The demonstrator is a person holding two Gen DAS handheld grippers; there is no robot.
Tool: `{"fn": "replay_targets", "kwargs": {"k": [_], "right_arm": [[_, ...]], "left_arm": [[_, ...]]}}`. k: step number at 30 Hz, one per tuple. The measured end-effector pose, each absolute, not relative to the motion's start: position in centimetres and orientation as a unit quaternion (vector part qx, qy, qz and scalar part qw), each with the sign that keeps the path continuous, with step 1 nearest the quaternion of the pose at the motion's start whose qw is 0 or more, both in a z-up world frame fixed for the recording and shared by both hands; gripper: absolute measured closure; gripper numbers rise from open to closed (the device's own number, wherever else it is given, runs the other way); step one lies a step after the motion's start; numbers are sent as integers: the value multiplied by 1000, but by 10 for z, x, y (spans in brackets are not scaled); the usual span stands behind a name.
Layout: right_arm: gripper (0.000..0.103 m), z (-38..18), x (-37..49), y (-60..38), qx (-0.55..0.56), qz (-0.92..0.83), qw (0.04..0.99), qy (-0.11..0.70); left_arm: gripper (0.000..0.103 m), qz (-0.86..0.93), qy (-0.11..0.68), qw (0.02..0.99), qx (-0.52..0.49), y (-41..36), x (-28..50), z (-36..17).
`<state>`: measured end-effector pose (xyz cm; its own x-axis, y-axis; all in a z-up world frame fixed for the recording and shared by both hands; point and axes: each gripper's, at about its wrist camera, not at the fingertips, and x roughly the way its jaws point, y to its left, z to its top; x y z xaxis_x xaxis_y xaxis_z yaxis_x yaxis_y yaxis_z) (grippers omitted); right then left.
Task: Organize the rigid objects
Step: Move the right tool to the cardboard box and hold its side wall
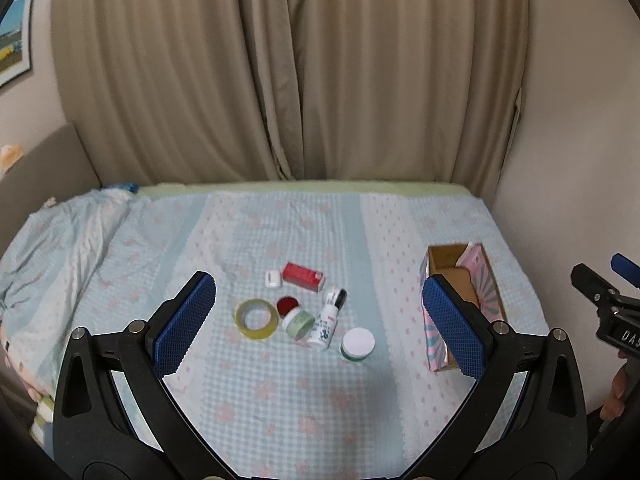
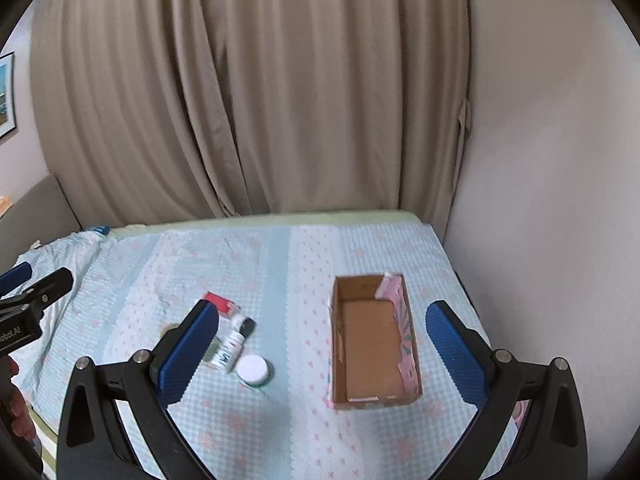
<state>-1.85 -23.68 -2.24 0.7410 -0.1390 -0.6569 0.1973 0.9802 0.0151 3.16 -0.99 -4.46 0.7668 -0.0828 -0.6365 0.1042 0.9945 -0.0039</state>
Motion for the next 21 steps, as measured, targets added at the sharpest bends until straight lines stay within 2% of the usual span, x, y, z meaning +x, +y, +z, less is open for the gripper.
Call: {"fn": "replay_targets", "kwargs": {"k": [6,21], "right_arm": [[0,-83,8,-297,75,-111,903,408],[0,-278,71,-433,176,-118,790,575]], "left_arm": [[0,-48,393,918,8,-24,73,-103],[0,8,512,859,-6,-57,179,-263]]}}
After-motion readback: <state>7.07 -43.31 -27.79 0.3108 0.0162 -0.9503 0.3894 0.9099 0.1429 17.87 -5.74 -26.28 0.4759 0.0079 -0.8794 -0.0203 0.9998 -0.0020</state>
